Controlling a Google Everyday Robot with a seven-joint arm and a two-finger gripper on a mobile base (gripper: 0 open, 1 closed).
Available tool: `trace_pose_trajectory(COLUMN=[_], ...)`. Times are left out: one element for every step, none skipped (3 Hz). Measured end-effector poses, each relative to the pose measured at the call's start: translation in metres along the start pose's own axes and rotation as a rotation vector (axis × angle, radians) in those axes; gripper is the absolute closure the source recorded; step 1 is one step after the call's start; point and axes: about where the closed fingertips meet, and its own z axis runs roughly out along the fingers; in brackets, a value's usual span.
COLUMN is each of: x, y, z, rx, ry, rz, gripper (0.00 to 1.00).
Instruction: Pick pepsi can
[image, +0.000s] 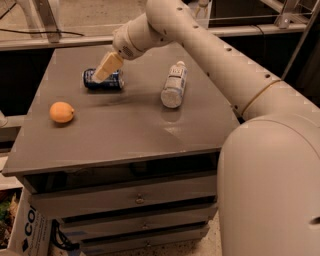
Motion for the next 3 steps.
trace_pose_trajectory(x=[-0.007,-0.016,-0.019], y=[-0.024,-0.048,-0.050], z=[-0.027,-0.059,-0.059], rx=[0.112,0.231,0.240], ry=[-0.056,-0.070,-0.076], rz=[-0.015,-0.028,-0.030], gripper=[0.00,0.00,0.00])
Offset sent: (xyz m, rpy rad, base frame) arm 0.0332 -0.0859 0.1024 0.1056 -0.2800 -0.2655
